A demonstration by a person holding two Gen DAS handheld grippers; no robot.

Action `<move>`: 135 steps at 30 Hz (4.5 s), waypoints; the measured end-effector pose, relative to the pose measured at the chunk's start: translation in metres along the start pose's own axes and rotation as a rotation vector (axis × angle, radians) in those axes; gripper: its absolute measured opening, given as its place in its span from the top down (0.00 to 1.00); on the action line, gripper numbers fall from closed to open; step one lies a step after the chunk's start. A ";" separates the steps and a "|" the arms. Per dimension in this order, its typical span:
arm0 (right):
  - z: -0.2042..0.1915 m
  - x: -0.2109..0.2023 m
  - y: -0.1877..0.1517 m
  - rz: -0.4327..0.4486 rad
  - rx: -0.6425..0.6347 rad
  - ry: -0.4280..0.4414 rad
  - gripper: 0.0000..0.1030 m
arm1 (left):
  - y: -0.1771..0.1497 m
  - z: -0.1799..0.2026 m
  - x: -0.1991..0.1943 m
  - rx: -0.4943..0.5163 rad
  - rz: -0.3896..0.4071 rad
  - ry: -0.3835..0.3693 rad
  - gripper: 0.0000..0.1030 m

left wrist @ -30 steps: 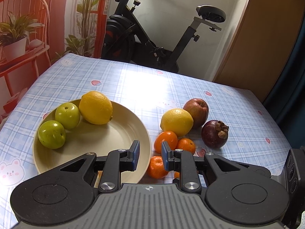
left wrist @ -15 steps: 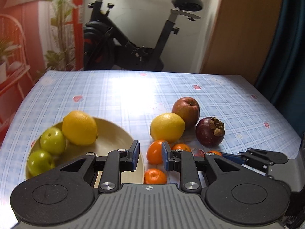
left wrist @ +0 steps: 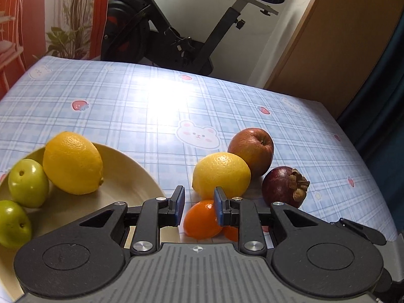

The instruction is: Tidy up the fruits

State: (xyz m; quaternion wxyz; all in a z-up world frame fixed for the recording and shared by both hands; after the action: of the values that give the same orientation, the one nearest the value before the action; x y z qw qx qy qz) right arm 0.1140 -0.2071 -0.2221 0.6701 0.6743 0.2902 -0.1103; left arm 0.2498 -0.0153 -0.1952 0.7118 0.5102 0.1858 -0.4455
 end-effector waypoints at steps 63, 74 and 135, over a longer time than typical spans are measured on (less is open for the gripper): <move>0.002 0.003 0.001 -0.010 0.030 0.020 0.57 | -0.041 0.037 -0.016 0.190 -0.019 0.089 0.57; 0.000 -0.004 0.001 0.026 0.018 0.025 0.57 | -0.013 -0.025 -0.094 0.021 0.123 0.127 0.57; -0.114 0.118 0.093 -0.032 -0.433 0.174 0.51 | -0.023 -0.115 -0.121 -0.069 0.189 0.279 0.47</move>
State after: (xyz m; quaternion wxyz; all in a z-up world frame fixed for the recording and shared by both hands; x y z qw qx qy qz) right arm 0.2319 -0.0625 -0.1983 0.7698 0.5168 0.3745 0.0023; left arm 0.1882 0.1397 -0.1680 0.7350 0.5576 0.2491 -0.2946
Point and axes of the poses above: each gripper's, at about its wrist camera, not at the fingertips, and x roughly the way its jaws point, z to its right, y to its top, the point moved 4 cm from there along x, roughly the way its jaws point, and after that the axes turned 13 degrees about -x, right-handed, at the moved point
